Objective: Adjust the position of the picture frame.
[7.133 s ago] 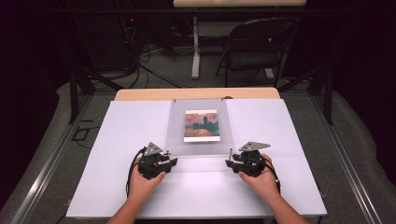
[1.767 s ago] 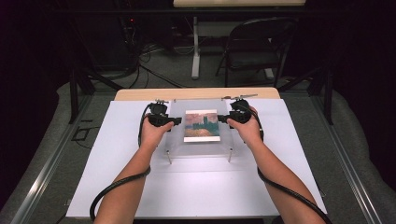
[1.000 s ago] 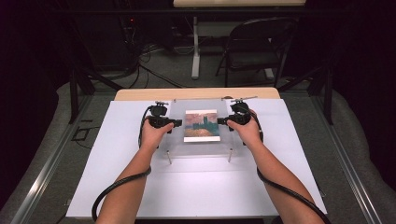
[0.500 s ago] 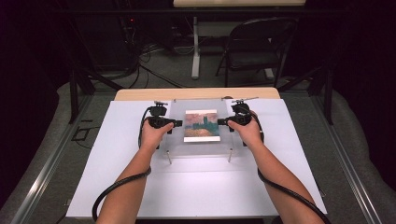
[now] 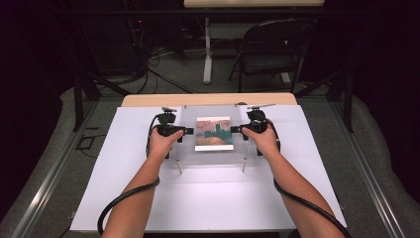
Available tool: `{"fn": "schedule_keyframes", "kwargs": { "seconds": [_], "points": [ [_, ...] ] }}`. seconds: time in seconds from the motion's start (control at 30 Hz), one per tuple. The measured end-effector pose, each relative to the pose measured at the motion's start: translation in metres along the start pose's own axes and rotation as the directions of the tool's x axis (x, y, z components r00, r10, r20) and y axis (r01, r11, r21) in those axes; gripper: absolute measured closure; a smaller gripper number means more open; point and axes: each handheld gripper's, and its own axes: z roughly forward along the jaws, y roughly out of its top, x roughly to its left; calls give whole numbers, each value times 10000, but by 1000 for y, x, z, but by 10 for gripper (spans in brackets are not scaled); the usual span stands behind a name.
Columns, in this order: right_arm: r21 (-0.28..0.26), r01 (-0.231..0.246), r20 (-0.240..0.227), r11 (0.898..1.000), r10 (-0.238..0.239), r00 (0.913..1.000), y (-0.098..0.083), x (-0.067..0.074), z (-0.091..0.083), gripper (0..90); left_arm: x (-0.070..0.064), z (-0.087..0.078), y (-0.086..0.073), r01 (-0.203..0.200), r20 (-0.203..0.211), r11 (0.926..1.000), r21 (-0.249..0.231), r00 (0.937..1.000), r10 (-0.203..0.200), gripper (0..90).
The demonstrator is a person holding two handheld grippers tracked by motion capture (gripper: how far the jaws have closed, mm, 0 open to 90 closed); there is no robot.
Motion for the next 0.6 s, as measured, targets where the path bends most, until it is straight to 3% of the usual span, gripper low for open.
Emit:
{"fn": "schedule_keyframes", "kwargs": {
  "seconds": [0.33,0.47,0.6],
  "points": [
    [102,-369,-285,9993,372,9989,0,-5,2,290,2,2,0,100,121,9999,-37,9999,-100,227],
    [181,-738,-569,9971,747,9956,-1,-6,5,291,2,1,0,109,177,9999,31,9998,-109,227],
    [120,-763,-587,9970,769,9953,-1,-6,6,281,3,1,-1,132,207,9999,15,9997,-132,227]
  ]
}}
